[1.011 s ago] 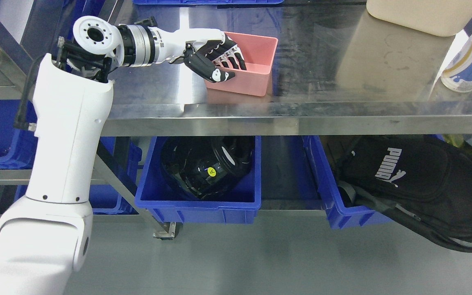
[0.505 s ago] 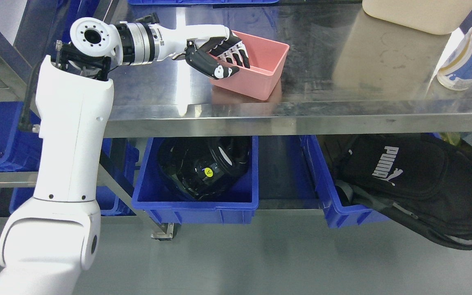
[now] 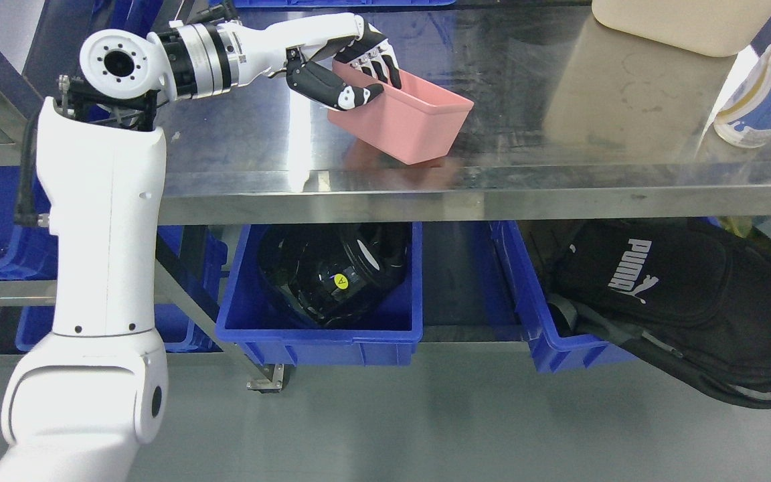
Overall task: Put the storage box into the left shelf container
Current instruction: 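Lift the pink box off the table with the left hand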
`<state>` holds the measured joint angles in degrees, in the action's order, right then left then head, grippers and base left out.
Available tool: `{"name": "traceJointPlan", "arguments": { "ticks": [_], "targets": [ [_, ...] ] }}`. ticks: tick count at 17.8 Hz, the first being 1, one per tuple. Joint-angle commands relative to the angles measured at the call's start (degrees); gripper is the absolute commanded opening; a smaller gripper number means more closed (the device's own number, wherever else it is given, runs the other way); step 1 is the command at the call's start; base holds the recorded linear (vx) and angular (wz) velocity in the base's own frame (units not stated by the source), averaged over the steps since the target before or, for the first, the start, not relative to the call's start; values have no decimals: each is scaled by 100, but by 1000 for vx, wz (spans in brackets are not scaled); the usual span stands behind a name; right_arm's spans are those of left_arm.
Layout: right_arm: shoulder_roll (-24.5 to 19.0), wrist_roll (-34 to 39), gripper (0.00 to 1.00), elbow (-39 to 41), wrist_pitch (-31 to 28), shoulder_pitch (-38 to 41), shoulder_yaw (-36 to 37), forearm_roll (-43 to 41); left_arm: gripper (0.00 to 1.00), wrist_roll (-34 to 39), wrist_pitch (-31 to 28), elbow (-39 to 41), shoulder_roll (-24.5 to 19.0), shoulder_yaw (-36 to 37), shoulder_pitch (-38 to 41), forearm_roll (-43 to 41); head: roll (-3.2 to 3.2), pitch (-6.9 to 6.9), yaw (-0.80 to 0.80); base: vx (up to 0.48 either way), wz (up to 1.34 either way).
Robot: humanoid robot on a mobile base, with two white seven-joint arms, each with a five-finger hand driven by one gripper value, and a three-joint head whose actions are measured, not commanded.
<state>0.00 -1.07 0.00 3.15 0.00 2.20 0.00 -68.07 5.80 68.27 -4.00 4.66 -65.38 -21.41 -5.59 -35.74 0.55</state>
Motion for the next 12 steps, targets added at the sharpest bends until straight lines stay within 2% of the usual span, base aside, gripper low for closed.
{"name": "traceJointPlan", "arguments": {
  "ticks": [1,4,10,12],
  "targets": [
    [100,2,99,100,1,-105,0,0,0,22,553,818,83,-676,253,5,0,0,0,0,0],
    [100,2,99,100,1,-105,0,0,0,48,694,1363,145,-791,429,5,0,0,0,0,0],
    [100,2,99,100,1,-105,0,0,0,57,1677,1900,119,-1291,482,-12,0,0,0,0,0],
    [100,2,99,100,1,-105,0,0,0,57,2239,2058,154,-1476,709,-3,0,0,0,0,0]
  ]
}}
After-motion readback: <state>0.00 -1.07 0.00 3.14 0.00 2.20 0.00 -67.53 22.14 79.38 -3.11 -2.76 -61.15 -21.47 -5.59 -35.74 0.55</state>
